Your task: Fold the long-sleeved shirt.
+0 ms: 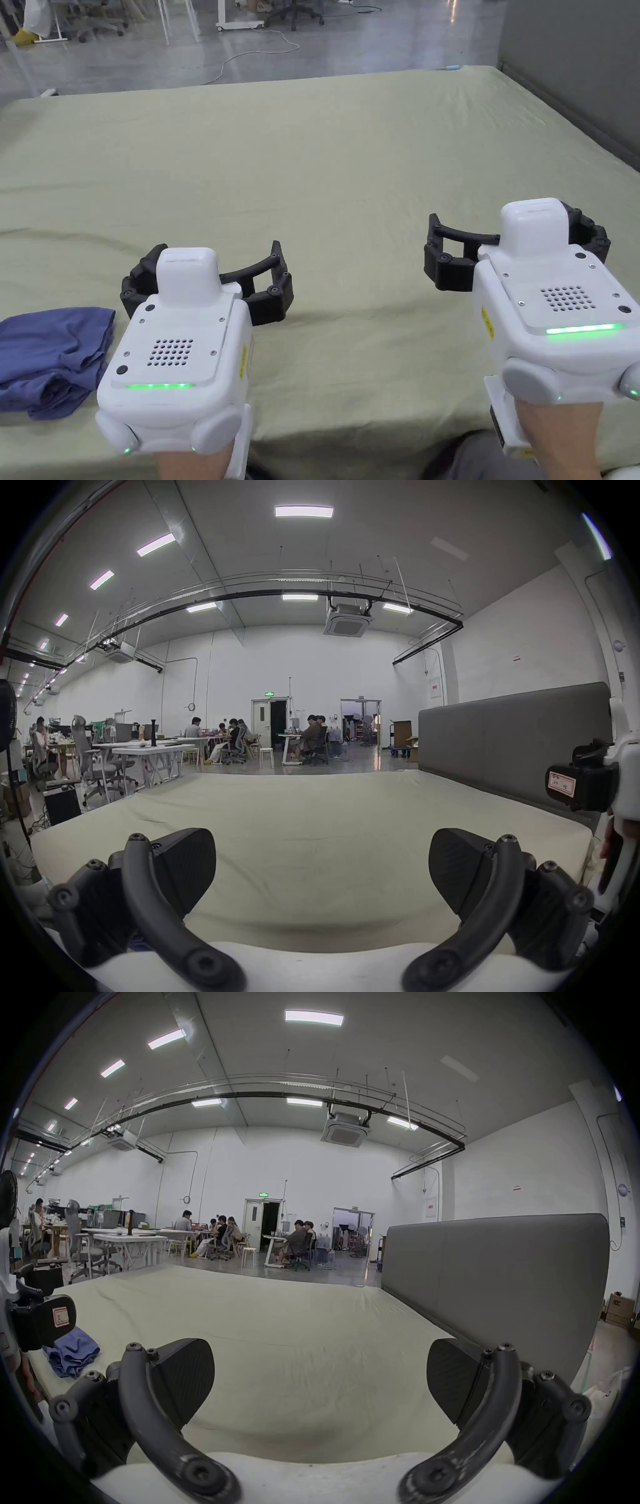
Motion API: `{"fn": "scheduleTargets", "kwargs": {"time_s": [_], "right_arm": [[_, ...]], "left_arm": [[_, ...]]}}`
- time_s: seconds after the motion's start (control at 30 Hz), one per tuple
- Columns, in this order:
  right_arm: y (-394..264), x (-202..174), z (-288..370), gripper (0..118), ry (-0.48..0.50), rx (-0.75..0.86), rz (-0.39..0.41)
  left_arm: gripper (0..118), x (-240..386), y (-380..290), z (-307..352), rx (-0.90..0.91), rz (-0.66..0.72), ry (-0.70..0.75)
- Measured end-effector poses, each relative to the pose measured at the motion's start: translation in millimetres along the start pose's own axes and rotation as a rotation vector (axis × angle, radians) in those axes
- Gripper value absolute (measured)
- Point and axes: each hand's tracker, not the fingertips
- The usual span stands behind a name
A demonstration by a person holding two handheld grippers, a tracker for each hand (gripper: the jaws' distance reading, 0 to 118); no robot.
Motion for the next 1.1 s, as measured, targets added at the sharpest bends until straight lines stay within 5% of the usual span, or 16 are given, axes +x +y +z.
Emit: {"fn": "scheduleTargets", "kwargs": {"time_s": [1.1], "right_arm": [[2.7,0.8,-1.5,118,0.014,0.002,-0.013]], "left_arm": [[118,-5.0,2.0,-1.9,-0.002,0.001,-0.002]]}}
